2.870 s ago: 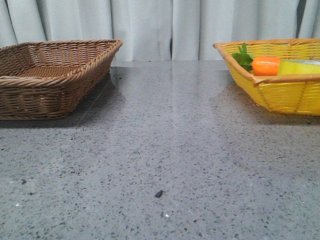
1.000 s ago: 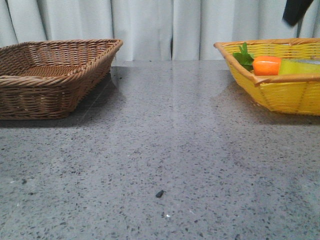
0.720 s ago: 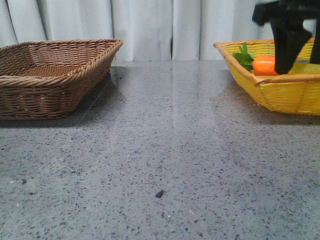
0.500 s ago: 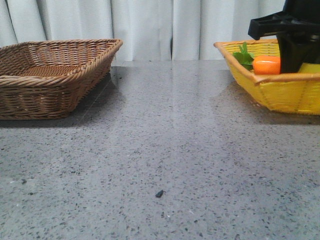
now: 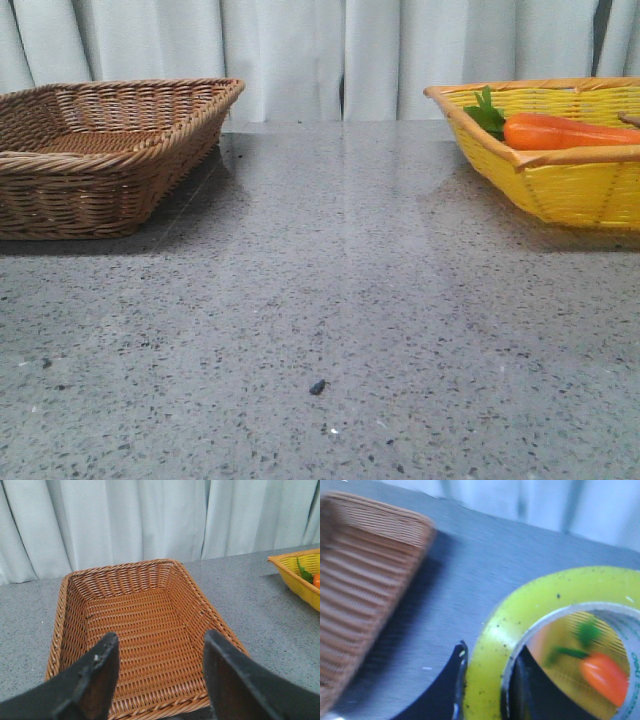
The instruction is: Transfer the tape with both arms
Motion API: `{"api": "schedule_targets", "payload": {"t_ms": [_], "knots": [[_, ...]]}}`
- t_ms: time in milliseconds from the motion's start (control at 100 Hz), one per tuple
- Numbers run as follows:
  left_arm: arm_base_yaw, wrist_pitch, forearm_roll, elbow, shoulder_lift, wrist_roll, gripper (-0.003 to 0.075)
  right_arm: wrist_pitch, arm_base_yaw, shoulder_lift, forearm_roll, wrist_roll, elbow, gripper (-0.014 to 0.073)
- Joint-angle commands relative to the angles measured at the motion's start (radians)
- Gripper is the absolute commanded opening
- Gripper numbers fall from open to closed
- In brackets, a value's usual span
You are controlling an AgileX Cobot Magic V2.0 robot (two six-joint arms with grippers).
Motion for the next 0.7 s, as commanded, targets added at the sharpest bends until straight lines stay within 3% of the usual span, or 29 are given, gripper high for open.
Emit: {"api": "schedule_targets", "payload": {"t_ms": [0, 160, 350, 470, 620, 690], "knots": [[-0.009, -0.084, -0.021, -0.027, 0.045, 0.002, 0.0343, -0.077, 0.063, 0.015, 0.006, -0.009, -0.032, -0.006], [-0.009, -0.081, -0.093, -0.027, 0.103, 0.002, 0.0343, -0.048, 0.129, 0.155, 0.006, -0.009, -0.032, -0.006], [-0.009, -0.076, -0.148, -0.027, 0.12, 0.002, 0.0343, -0.029, 0.135, 0.275, 0.006, -0.009, -0.032, -0.0038], [-0.009, -0.07, -0.15, -0.027, 0.12, 0.004, 0.0343, 0.006, 0.135, 0.302, 0.009, -0.009, -0.032, 0.0095], [-0.047, -0.07, -0.18, -0.037, 0.126, 0.069, 0.0343, 0.009, 0.135, 0.28, 0.017, -0.009, -0.033, 0.0365], [-0.091, -0.07, -0.199, -0.055, 0.14, 0.135, 0.0343, 0.011, 0.135, 0.243, 0.017, -0.009, -0.033, 0.0411]]}}
